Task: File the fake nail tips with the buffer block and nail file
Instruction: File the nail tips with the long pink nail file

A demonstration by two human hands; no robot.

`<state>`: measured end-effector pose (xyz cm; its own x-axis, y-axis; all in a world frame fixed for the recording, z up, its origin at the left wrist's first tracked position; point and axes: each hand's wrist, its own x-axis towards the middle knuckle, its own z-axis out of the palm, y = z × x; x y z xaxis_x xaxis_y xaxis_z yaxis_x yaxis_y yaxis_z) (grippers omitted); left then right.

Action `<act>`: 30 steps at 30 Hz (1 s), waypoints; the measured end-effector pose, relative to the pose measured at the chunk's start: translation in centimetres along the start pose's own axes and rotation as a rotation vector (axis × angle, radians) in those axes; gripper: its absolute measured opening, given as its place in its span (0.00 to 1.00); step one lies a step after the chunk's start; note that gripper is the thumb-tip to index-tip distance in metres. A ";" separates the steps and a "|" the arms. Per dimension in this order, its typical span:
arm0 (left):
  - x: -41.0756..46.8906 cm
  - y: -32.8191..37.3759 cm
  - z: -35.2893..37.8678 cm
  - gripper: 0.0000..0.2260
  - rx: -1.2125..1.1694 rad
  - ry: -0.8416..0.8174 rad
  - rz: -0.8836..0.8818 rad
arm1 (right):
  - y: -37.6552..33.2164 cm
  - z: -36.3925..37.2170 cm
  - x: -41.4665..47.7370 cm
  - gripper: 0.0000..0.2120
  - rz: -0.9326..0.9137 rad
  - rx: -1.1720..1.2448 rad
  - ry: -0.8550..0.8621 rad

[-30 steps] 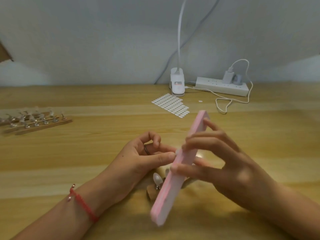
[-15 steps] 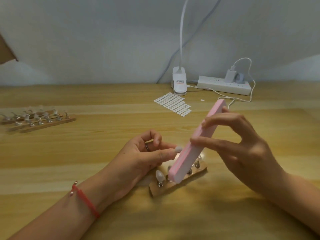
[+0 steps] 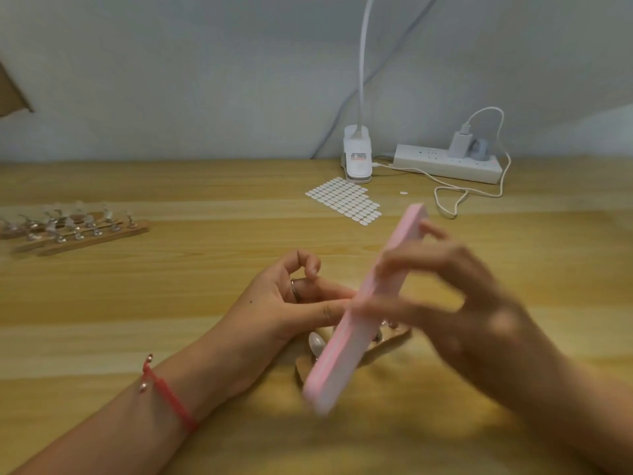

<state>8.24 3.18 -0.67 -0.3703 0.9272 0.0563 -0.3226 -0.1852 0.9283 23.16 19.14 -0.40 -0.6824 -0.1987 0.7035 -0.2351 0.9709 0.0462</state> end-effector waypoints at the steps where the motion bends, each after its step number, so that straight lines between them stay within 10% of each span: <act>1: 0.0 -0.1 0.0 0.22 0.004 0.011 0.005 | 0.7 -0.3 0.2 0.23 0.100 0.007 0.036; 20: 0.0 -0.4 0.7 0.21 0.137 0.125 0.103 | 0.7 0.0 0.0 0.21 0.224 0.066 0.016; 24: 0.0 -0.5 0.7 0.21 0.150 0.139 0.129 | -2.1 0.9 -0.7 0.16 -0.065 0.063 -0.082; 30: 0.0 -0.6 0.7 0.23 0.371 0.255 0.202 | 0.0 0.3 -0.2 0.19 0.203 0.039 -0.020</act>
<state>9.02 3.55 -1.02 -0.6097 0.7670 0.1998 0.0923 -0.1817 0.9790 23.05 19.14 -0.73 -0.7319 -0.0029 0.6814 -0.1181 0.9854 -0.1226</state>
